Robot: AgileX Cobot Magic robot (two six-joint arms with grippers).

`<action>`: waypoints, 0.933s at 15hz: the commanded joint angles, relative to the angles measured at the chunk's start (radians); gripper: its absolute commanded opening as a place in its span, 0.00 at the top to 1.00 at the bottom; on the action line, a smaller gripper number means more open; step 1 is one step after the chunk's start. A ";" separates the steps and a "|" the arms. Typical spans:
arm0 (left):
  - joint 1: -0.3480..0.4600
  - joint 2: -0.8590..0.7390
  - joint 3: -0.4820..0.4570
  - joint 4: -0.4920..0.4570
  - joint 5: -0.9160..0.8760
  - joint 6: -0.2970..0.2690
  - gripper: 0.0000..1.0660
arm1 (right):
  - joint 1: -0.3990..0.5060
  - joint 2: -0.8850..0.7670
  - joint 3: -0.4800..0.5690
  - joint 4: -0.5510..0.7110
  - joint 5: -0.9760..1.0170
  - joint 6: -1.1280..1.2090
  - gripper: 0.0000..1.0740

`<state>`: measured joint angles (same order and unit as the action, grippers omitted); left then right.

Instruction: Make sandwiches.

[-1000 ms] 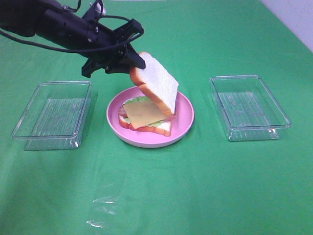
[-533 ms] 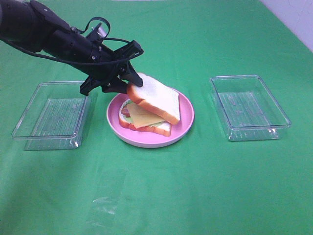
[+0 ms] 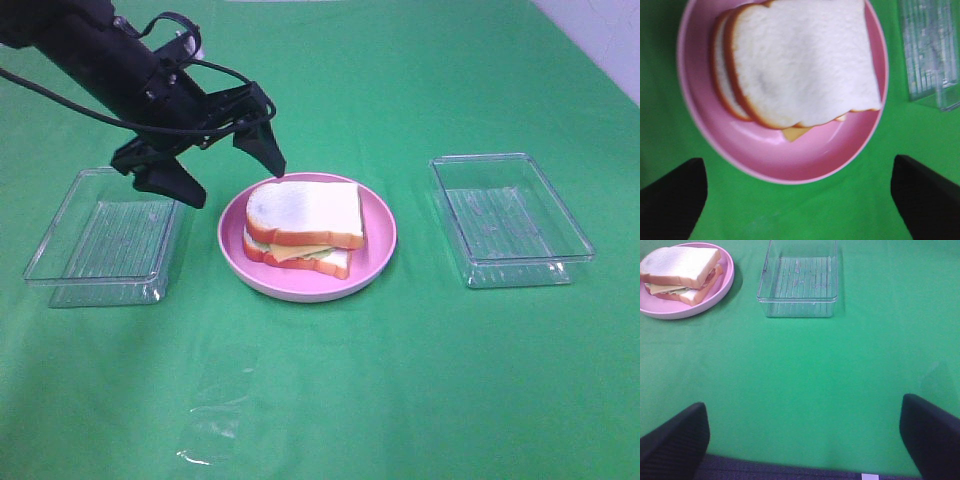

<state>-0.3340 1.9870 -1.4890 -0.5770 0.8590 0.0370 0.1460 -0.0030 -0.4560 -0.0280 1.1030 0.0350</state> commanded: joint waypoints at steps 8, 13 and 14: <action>-0.001 -0.607 0.231 0.650 0.349 -0.283 0.14 | -0.006 -0.033 0.001 0.002 -0.004 -0.007 0.08; -0.001 -1.149 0.628 0.651 0.282 -0.324 0.14 | -0.006 -0.033 0.001 0.002 -0.004 -0.007 0.08; -0.001 -1.269 0.713 0.655 0.274 -0.324 0.14 | -0.006 -0.033 0.001 0.002 -0.004 -0.007 0.08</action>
<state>-0.3340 0.7320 -0.7900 0.0710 1.1460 -0.2780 0.1460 -0.0030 -0.4560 -0.0280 1.1030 0.0350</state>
